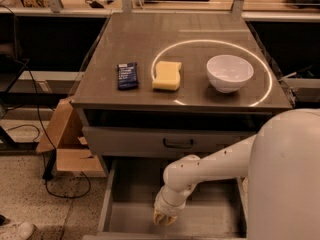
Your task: Pick green can from middle drawer and place on counter
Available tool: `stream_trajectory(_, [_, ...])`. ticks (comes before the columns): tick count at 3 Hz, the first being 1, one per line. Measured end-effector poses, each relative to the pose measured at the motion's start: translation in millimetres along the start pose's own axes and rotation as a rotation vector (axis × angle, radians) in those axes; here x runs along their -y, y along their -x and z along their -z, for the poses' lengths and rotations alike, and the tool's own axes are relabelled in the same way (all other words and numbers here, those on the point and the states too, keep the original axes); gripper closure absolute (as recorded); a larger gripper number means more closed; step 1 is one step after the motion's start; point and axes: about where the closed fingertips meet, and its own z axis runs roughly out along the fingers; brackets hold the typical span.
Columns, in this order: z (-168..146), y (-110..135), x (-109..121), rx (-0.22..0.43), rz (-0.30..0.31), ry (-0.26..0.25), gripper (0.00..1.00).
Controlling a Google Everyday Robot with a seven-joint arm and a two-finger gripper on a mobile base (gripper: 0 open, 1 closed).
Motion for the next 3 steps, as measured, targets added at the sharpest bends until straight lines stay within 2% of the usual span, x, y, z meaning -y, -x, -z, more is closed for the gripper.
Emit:
stream_trajectory(1, [0.0, 0.0, 0.0, 0.0, 0.0, 0.0, 0.12])
stream_trajectory(2, [0.0, 0.0, 0.0, 0.0, 0.0, 0.0, 0.0])
stream_trajectory(3, [0.0, 0.0, 0.0, 0.0, 0.0, 0.0, 0.0])
